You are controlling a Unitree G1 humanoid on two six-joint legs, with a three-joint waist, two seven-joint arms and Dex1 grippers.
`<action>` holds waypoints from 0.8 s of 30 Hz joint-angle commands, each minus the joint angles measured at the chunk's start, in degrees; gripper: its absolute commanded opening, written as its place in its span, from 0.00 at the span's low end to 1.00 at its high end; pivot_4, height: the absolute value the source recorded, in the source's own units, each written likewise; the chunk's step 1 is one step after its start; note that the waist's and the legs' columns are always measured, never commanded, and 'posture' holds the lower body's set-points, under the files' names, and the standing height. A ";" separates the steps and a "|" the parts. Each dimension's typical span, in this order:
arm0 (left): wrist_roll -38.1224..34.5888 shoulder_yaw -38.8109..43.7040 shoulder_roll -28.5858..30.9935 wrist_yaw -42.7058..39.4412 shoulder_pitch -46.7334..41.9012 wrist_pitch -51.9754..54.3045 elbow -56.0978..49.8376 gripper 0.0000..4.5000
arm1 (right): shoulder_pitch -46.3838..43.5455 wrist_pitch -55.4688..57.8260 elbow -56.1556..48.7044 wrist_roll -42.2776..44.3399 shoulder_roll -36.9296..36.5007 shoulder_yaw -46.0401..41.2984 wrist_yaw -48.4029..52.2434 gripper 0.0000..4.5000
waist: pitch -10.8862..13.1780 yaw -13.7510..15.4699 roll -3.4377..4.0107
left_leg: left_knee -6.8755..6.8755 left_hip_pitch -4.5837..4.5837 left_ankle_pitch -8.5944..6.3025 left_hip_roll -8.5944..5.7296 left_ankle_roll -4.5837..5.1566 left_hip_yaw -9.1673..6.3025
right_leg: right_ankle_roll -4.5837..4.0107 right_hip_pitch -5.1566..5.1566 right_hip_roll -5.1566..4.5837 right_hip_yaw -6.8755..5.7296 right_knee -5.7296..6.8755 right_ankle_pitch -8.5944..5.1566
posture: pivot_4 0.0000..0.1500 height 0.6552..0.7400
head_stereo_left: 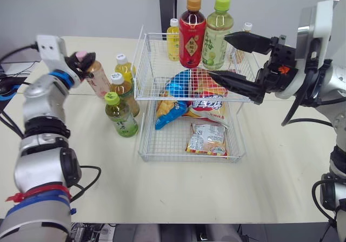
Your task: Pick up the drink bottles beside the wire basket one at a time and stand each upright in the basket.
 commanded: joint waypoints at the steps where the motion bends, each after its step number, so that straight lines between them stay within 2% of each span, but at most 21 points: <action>1: -2.85 -0.05 6.51 -9.17 -10.38 5.60 -6.65 0.30 | -0.94 -2.21 -0.62 -0.32 0.47 -2.54 -1.69 1.00 | 0.01 0.21 -0.01 | 0.01 -0.02 0.00 -0.02 0.00 0.01 | 0.00 0.00 -0.01 0.01 -0.02 0.00 | 1.00 1.00; 3: -3.08 -1.25 8.38 -13.53 -15.66 9.68 -7.14 0.30 | -1.37 -2.52 0.05 -0.54 0.69 -2.72 -2.04 1.00 | 0.01 0.39 -0.02 | 0.01 -0.06 0.00 -0.05 0.00 0.02 | 0.01 0.00 -0.04 0.01 -0.08 0.00 | 1.00 1.00; 6: -3.13 -3.00 8.18 -17.09 -24.42 14.73 -7.32 0.30 | -1.39 -1.68 -0.70 1.11 -1.03 -5.04 -2.22 1.00 | 0.01 0.89 -0.02 | 0.01 -0.13 -0.01 -0.10 0.00 -0.03 | 0.02 0.01 -0.06 -0.04 -0.16 -0.01 | 1.00 1.00; 12: -3.01 -4.07 1.64 -17.33 -35.35 17.50 -5.59 0.30 | 0.13 -2.25 -1.81 1.47 -2.13 -6.81 -3.58 1.00 | 0.01 0.92 -0.01 | 0.02 -0.02 0.00 -0.08 0.01 -0.01 | 0.02 0.07 -0.06 0.01 -0.10 -0.01 | 1.00 1.00; 17: -2.22 -5.19 -4.25 -17.09 -36.99 16.83 -4.04 0.30 | 1.96 -2.25 -3.49 1.66 -2.78 -8.21 -5.30 1.00 | 0.01 0.18 -0.01 | 0.01 -0.01 0.00 -0.08 0.01 0.00 | 0.02 0.04 -0.04 0.05 -0.02 -0.01 | 1.00 1.00; 24: 0.31 -8.89 -11.52 -17.37 -32.61 13.83 -3.98 0.30 | 4.50 -2.31 -5.84 1.60 -3.12 -9.36 -8.42 1.00 | 0.04 -0.04 0.06 | -0.01 -0.01 0.00 -0.06 0.02 0.08 | 0.01 -0.01 -0.03 0.13 -0.03 -0.01 | 1.00 1.00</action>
